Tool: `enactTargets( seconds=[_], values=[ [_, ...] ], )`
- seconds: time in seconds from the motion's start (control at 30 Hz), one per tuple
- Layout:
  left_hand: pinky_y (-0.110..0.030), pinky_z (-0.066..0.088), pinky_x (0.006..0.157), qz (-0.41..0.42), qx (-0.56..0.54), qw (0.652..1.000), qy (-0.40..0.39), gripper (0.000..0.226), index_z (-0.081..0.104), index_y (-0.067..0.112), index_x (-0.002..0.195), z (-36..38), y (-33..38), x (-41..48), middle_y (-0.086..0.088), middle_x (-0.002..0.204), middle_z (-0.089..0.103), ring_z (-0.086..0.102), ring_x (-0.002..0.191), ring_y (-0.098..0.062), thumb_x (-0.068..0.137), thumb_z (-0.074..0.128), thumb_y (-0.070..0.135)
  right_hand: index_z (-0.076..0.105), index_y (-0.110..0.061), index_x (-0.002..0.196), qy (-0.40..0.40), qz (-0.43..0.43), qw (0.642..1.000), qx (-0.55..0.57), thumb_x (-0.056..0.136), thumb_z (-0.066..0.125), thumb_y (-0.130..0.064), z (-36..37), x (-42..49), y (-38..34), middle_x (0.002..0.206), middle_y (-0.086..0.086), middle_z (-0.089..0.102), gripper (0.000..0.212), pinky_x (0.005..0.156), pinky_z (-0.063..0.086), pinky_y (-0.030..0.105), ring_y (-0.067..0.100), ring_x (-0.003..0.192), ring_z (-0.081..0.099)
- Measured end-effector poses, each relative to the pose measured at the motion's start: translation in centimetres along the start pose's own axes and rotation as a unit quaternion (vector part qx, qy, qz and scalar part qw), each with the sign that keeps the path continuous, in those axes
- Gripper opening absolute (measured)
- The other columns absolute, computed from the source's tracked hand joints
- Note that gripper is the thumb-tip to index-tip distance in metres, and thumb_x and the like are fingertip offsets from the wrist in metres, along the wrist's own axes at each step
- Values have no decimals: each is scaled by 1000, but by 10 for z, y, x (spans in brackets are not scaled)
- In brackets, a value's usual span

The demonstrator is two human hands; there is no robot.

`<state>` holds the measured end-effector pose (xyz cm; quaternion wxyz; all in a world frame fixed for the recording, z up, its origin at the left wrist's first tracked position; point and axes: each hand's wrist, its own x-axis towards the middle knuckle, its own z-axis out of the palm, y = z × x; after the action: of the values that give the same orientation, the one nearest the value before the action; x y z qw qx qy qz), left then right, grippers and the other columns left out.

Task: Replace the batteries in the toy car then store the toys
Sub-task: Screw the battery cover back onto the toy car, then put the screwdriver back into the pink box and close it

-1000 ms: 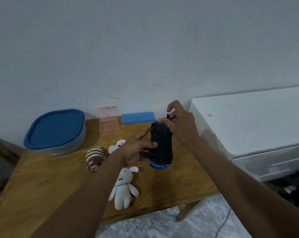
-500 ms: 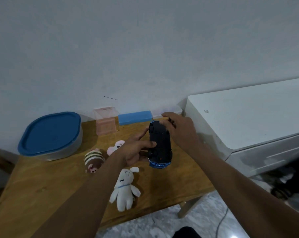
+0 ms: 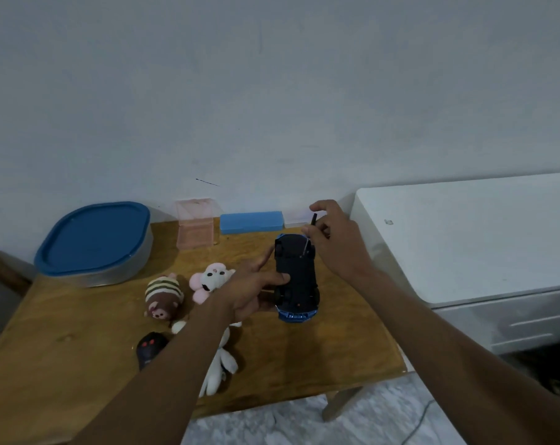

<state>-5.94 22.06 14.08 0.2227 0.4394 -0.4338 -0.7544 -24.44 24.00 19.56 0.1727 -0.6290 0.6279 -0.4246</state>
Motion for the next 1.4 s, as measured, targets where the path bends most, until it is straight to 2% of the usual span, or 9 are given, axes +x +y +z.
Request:
enactTargets(
  seconds=[0.3,0.47,0.6,0.67,0.77,0.9,1.13,1.27,1.4],
  values=[
    [-47,50,95,-28,-41,995,84,34,64,6,117,20,-29,-5,-17,114,70,64,107,-33,85,66,19,51,-19,111,-18,11,999,35,91,63,-24,-17,-1,22,77,2,70,24,73,57,33,15,75,68],
    [-43,53,78,5,-212,977,29,45,62,5,115,31,-44,-8,-18,97,71,68,86,-33,72,65,18,55,-22,108,-25,12,998,63,90,64,-26,-21,-2,31,79,2,71,21,78,58,39,14,76,69],
    [-45,50,85,26,-287,958,-5,72,54,0,128,37,-58,-8,-24,106,63,62,92,-38,62,71,21,55,-26,106,-37,12,997,73,89,64,-31,-22,-6,38,80,0,72,19,76,58,43,14,75,69],
    [-46,50,86,25,-295,955,-10,67,55,-1,127,40,-60,-8,-25,105,62,62,93,-38,64,68,19,56,-24,105,-41,13,997,71,89,65,-29,-23,-8,40,79,0,72,19,75,59,43,13,74,69],
    [-43,53,77,-3,-249,967,55,59,54,4,127,33,-61,-6,-21,107,64,63,91,-37,70,64,18,57,-22,104,-52,21,995,80,89,65,-26,-17,-12,40,77,0,71,17,75,58,44,14,72,69],
    [-46,55,78,-40,-182,977,100,79,49,16,136,31,-66,-2,-22,132,56,60,108,-41,61,73,27,57,-23,104,-61,35,993,97,89,65,-27,-15,-16,50,75,-4,70,17,75,59,43,9,70,69],
    [-56,53,90,-26,-44,983,174,74,44,34,135,28,-80,3,-8,125,62,64,108,-33,70,79,23,56,-26,99,-68,44,992,99,88,66,-24,-6,-27,62,74,-3,70,15,70,60,38,9,67,69],
    [-35,53,89,14,86,968,236,81,38,34,140,34,-82,12,1,132,57,62,107,-17,73,82,18,58,-24,104,-81,56,990,97,89,66,-23,-1,-31,68,79,-3,69,17,66,60,30,5,68,68],
    [-32,46,96,24,281,918,280,88,24,32,147,49,-88,21,3,139,51,54,119,-20,77,77,21,59,-24,112,-98,83,988,80,89,65,-32,4,-36,82,88,-3,70,25,72,61,37,6,74,69]
  ],
)
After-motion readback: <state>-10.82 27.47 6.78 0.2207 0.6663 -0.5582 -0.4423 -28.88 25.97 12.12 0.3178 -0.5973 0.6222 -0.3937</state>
